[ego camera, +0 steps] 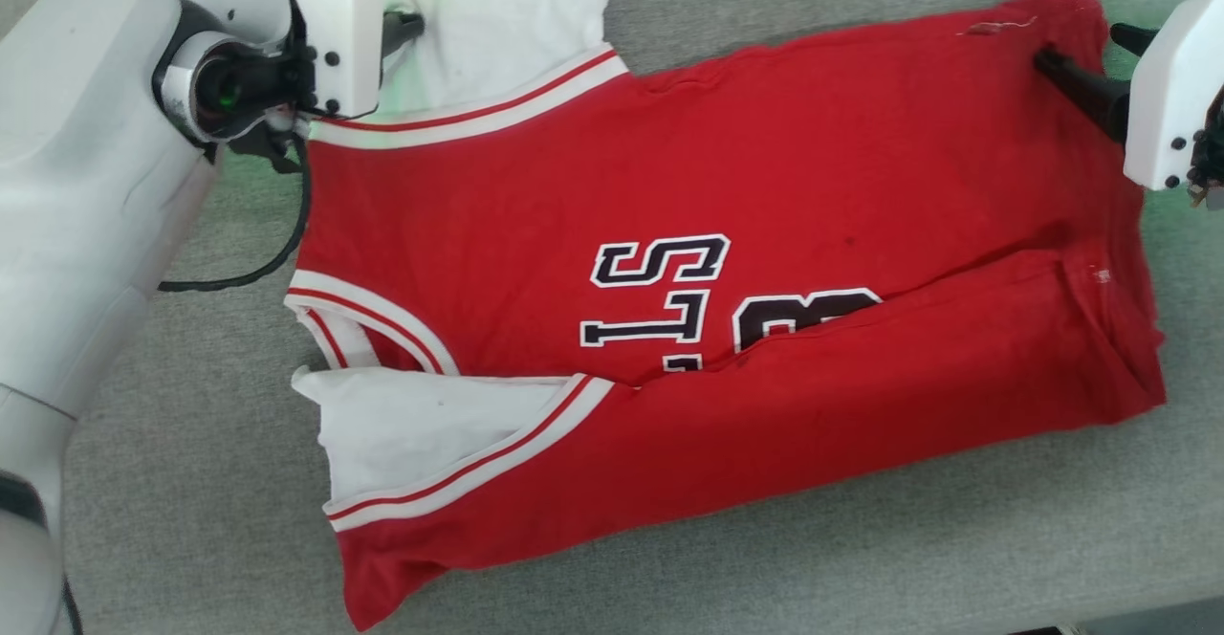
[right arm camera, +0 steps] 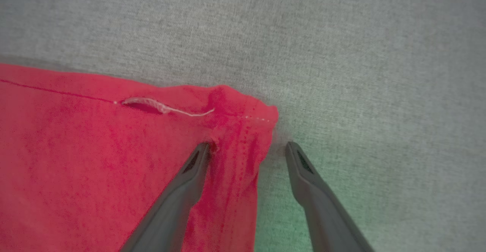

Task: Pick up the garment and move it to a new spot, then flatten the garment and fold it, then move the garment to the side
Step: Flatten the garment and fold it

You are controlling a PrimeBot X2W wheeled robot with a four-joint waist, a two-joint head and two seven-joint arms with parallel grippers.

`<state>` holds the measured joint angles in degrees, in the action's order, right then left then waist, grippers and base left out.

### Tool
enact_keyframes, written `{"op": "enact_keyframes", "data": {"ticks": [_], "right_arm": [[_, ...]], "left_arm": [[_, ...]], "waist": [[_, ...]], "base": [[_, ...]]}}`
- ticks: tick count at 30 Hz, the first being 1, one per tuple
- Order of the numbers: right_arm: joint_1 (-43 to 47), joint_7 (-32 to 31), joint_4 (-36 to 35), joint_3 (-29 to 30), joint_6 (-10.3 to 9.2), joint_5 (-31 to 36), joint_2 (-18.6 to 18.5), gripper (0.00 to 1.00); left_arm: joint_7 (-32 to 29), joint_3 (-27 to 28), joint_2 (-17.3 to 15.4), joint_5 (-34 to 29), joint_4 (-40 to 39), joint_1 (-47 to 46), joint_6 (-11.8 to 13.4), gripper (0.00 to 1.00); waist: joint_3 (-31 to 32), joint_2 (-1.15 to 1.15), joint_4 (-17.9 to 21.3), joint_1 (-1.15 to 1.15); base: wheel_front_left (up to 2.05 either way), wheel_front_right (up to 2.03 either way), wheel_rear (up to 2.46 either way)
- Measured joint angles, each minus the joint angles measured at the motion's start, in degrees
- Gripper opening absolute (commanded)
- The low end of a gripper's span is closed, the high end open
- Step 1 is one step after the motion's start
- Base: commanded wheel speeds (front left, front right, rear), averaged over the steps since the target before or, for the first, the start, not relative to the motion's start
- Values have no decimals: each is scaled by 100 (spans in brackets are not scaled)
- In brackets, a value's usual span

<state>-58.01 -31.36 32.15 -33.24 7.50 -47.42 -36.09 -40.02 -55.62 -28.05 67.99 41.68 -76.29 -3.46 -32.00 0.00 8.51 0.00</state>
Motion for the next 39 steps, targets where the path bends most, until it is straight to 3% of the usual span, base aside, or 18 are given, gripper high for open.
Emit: {"op": "enact_keyframes", "data": {"ticks": [4,7,15,20,29,35,39], "right_arm": [[-229,-82,250,-259,0,-216,-4,100],[-336,67,304,-501,0,-406,-91,2],[-171,901,334,-758,1,-681,-374,0],[163,1183,29,-970,0,-835,-636,0],[1050,1612,-593,-978,0,-1131,-1237,0],[1992,1903,-1100,-739,0,-1259,-1611,0],[2584,2100,-1325,-461,0,-1285,-1744,0]], "left_arm": [[140,-12,130,-29,104,-64,-68,0],[348,-16,269,-49,210,-71,-157,0],[1193,23,650,-63,352,214,-276,0],[1779,82,580,8,-49,587,-363,0],[2820,135,-94,13,-1258,1808,-342,0],[3626,176,-658,11,-2581,3051,-122,0],[4362,390,-1083,79,-3388,3943,165,0]], "waist": [[-67,0,-107,0],[-66,0,-178,0],[319,0,-368,0],[694,0,-529,0],[1245,0,-775,0],[1470,0,-939,0],[1500,0,-949,0]], "base": [[0,0,0],[0,0,0],[0,0,0],[0,0,0],[0,0,0],[0,0,0],[0,0,0]]}}
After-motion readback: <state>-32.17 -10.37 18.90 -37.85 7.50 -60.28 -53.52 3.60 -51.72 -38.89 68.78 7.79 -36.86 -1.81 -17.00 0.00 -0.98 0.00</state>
